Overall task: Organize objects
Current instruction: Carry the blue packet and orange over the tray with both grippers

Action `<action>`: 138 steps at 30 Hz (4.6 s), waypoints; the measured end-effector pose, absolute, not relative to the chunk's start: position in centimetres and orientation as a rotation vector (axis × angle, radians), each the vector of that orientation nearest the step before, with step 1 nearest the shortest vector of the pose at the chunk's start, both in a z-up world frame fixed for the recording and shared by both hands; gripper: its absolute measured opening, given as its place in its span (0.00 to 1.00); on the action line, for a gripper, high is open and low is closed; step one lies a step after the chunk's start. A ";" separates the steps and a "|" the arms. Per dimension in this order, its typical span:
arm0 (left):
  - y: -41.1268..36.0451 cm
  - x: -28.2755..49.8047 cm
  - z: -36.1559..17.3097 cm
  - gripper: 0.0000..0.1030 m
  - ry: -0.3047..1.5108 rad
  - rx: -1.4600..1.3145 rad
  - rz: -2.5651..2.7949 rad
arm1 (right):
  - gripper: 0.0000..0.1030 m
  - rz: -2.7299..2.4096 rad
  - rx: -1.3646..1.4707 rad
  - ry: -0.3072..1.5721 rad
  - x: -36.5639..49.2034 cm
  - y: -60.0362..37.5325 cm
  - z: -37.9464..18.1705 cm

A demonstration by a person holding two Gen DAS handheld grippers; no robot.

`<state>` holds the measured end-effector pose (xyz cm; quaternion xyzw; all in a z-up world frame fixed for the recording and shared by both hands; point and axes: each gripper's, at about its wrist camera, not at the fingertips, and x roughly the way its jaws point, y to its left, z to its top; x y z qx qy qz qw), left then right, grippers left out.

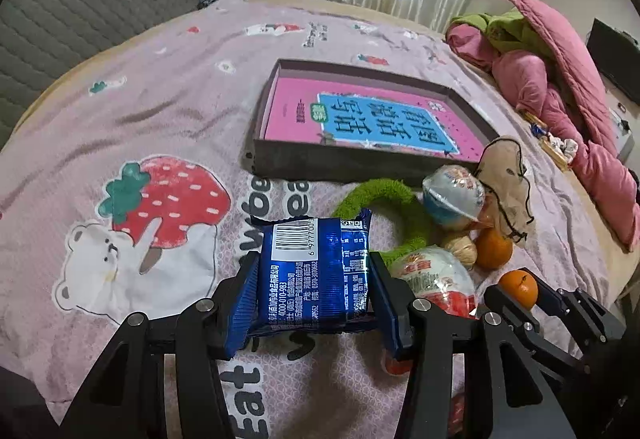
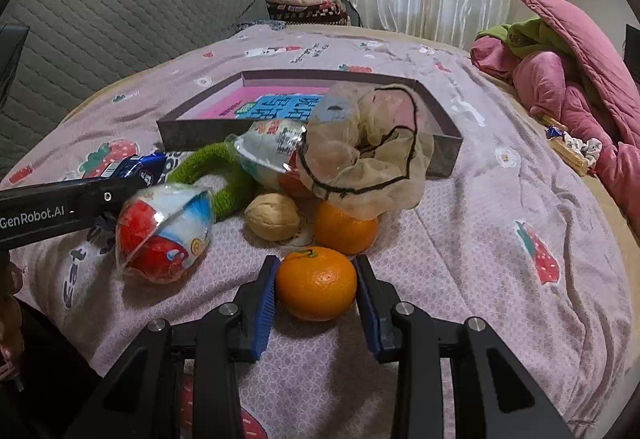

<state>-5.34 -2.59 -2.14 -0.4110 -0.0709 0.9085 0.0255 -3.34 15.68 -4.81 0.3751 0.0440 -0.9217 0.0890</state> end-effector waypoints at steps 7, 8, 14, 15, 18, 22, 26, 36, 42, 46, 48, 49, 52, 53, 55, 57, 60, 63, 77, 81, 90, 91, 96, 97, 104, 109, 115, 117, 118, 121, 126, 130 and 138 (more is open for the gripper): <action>-2.7 -5.0 -0.9 0.52 -0.190 -1.207 2.854 | 0.36 -2.773 1.056 0.127 -3.0 16.1 -3.7; -2.7 -5.0 -0.8 0.52 -0.186 -1.200 2.858 | 0.36 -2.779 1.046 0.128 -3.0 16.2 -3.5; -2.3 -4.7 -0.2 0.52 -0.164 -1.161 2.874 | 0.36 -2.796 1.012 0.107 -2.9 16.6 -2.7; -2.2 -4.7 0.0 0.52 -0.158 -1.155 2.876 | 0.36 -2.800 1.005 0.106 -2.8 16.6 -2.5; -1.9 -4.7 0.4 0.52 -0.154 -1.136 2.878 | 0.36 -2.816 0.977 0.102 -2.7 16.8 -2.0; -1.6 -4.8 1.0 0.52 -0.142 -1.110 2.890 | 0.36 -2.842 0.933 0.105 -2.7 16.9 -1.1; -1.4 -5.1 1.5 0.52 -0.123 -1.094 2.894 | 0.36 -2.864 0.907 0.102 -3.1 17.3 -0.3; -1.1 -6.1 2.5 0.52 -0.103 -1.060 2.913 | 0.36 -2.905 0.847 0.131 -4.0 17.0 1.8; -0.5 -7.1 3.1 0.52 -0.079 -1.045 2.923 | 0.36 -2.924 0.823 0.132 -5.3 16.9 2.6; -0.2 -8.2 3.5 0.52 -0.065 -1.036 2.936 | 0.36 -2.932 0.813 0.133 -6.1 17.0 3.0; 0.0 -8.8 3.6 0.52 -0.058 -1.035 2.938 | 0.36 -2.935 0.806 0.135 -6.6 17.0 3.3; 0.0 -9.1 3.7 0.52 -0.055 -1.035 2.941 | 0.36 -2.938 0.803 0.133 -6.9 17.0 3.4; 0.1 -9.9 3.8 0.52 -0.059 -1.037 2.949 | 0.36 -2.946 0.791 0.131 -7.9 17.0 3.8; 0.1 -10.3 3.8 0.52 -0.063 -1.039 2.949 | 0.36 -2.949 0.789 0.132 -8.4 17.0 3.9; 0.2 -10.8 3.7 0.52 -0.062 -1.050 2.944 | 0.36 -2.951 0.786 0.126 -9.1 17.2 4.0; 0.4 -11.4 3.6 0.52 -0.063 -1.063 2.934 | 0.36 -2.956 0.782 0.125 -9.7 17.2 4.1; 0.7 -12.2 3.3 0.52 -0.068 -1.080 2.922 | 0.36 -2.959 0.790 0.118 -10.7 17.3 4.1; 0.9 -13.1 3.2 0.52 -0.053 -1.081 2.927 | 0.36 -2.961 0.795 0.122 -11.4 17.2 4.0; 0.9 -17.1 2.4 0.52 -0.072 -1.134 2.920 | 0.36 -2.966 0.822 0.143 -15.0 17.0 3.4; 0.9 -18.2 2.0 0.52 -0.078 -1.153 2.914 | 0.36 -2.964 0.848 0.161 -16.3 17.2 3.0; 0.7 -20.6 0.3 0.52 -0.095 -1.241 2.858 | 0.36 -2.900 0.946 0.158 -18.9 17.6 1.5; 0.8 -20.8 0.1 0.52 -0.097 -1.253 2.849 | 0.36 -2.893 0.957 0.160 -19.3 17.7 1.3; 1.2 -21.9 -1.1 0.52 -0.069 -1.315 2.798 | 0.36 -2.867 1.042 0.167 -20.8 18.3 -0.3; 1.2 -22.1 -1.3 0.52 -0.062 -1.328 2.791 | 0.36 -2.863 1.058 0.162 -21.0 18.4 -0.6; 1.8 -22.6 -2.1 0.52 -0.064 -1.361 2.771 | 0.36 -2.828 1.157 0.148 -21.9 19.2 -2.4; 2.2 -22.6 -2.9 0.52 -0.039 -1.398 2.766 | 0.36 -2.816 1.198 0.181 -22.0 19.3 -3.2; 1.9 -22.9 -3.6 0.52 -0.048 -1.426 2.754 | 0.36 -2.814 1.217 0.156 -22.0 19.8 -3.6; 1.9 -22.9 -3.6 0.52 -0.046 -1.428 2.752 | 0.36 -2.809 1.232 0.148 -22.1 19.8 -3.8; 1.9 -23.0 -3.6 0.52 -0.047 -1.431 2.750 | 0.36 -2.806 1.237 0.147 -22.3 19.8 -3.9; 1.9 -23.1 -3.6 0.52 -0.051 -1.438 2.742 | 0.36 -2.792 1.254 0.142 -22.5 19.7 -4.2; 1.6 -23.1 -3.6 0.52 -0.074 -1.451 2.732 | 0.36 -2.775 1.282 0.094 -22.8 19.8 -4.5; 1.2 -23.0 -3.5 0.52 -0.087 -1.460 2.732 | 0.36 -2.777 1.296 0.088 -22.9 19.8 -4.7; 0.9 -23.0 -3.4 0.52 -0.092 -1.465 2.734 | 0.36 -2.776 1.303 0.060 -23.0 20.0 -4.7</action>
